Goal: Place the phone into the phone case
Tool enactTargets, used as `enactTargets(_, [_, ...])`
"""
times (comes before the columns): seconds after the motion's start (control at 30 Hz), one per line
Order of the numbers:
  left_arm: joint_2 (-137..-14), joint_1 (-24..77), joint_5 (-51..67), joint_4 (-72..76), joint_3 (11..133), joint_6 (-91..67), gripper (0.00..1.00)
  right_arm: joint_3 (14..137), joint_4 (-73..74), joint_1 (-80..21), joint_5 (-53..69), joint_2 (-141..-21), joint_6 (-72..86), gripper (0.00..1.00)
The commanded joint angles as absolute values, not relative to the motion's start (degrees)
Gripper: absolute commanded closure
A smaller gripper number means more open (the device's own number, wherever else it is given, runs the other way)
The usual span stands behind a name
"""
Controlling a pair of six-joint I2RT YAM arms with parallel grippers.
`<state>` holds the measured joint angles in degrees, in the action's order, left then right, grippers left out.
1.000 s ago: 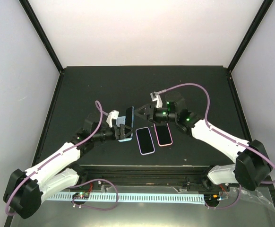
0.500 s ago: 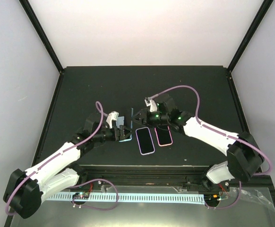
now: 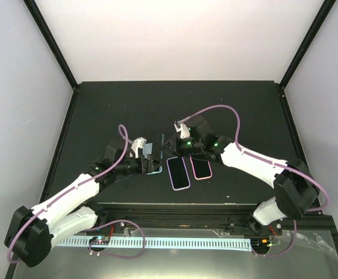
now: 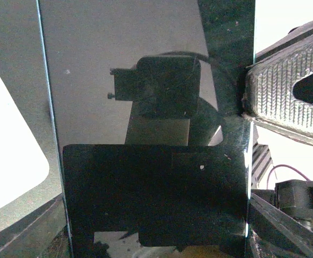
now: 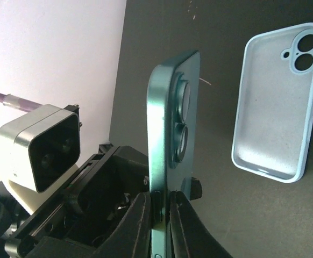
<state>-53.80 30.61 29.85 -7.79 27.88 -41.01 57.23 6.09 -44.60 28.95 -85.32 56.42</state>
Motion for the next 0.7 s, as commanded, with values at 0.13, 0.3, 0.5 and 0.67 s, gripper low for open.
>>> enactTargets(0.13, [-55.13,30.59,28.66,-8.84,32.71,-38.83,0.38,58.09,5.72,-44.61,26.41,-89.01,55.30,0.99])
enactTargets(0.3, [-55.53,30.46,26.05,-11.47,33.05,-38.71,0.24,59.05,5.25,-44.48,26.62,-91.27,54.67,0.99])
enactTargets(0.5, [-55.45,29.69,22.14,-15.66,33.35,-39.25,0.08,61.30,5.68,-43.06,27.32,-94.42,53.10,0.99])
enactTargets(0.67, [-54.70,28.60,20.32,-18.00,33.19,-38.77,0.01,65.28,7.98,-41.86,29.17,-97.94,50.02,0.99])
